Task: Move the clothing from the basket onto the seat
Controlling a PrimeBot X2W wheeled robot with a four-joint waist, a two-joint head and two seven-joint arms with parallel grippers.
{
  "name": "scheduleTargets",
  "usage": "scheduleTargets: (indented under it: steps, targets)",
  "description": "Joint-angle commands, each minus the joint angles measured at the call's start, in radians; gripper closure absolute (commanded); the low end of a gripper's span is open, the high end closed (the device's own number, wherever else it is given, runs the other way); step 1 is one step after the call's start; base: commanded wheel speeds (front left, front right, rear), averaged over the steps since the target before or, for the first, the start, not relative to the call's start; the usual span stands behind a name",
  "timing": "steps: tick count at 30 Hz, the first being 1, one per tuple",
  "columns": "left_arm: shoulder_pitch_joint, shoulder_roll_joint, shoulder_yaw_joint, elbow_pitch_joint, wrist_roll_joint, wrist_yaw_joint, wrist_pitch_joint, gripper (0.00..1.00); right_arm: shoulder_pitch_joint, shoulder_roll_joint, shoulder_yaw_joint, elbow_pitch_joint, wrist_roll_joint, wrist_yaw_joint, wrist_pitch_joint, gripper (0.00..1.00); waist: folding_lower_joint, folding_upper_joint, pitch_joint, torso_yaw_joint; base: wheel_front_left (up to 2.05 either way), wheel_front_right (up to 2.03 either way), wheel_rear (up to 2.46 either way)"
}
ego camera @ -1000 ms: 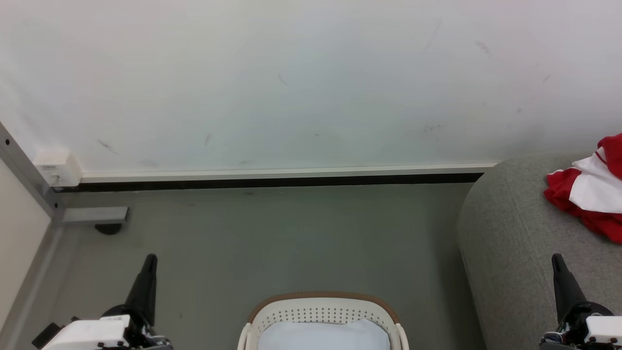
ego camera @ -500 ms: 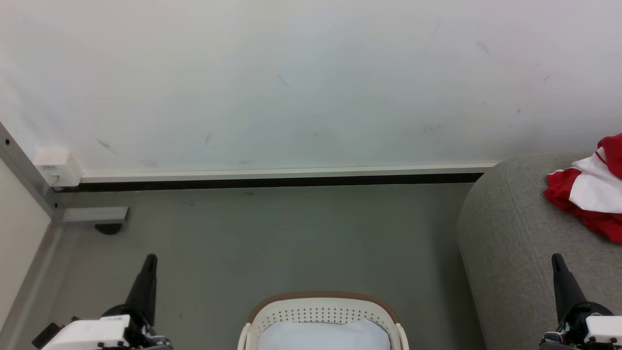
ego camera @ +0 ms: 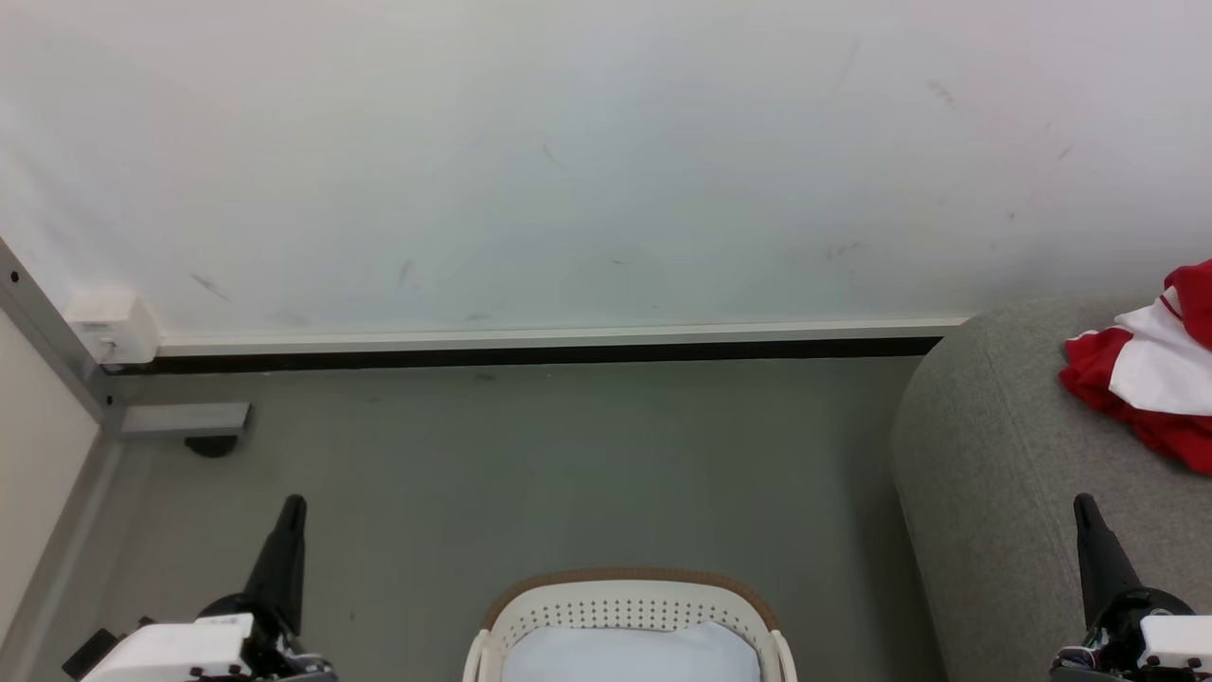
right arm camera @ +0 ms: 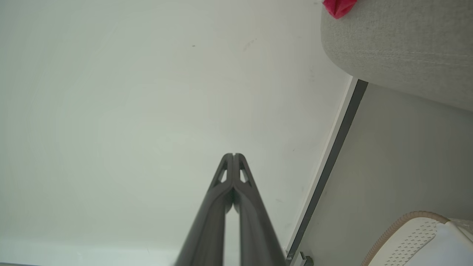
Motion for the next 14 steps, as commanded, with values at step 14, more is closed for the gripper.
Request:
scheduleTargets:
  steps: [14]
  targets:
    - [-0.008, 0.002, 0.003, -0.003, -0.012, -0.005, 0.004, 1.0, -0.007, -0.013, 0.005, -0.004, 0.014, -0.002, -0.007, 1.0, -0.0001, 0.0, 0.0, 0.0, 0.0, 0.0, 0.0]
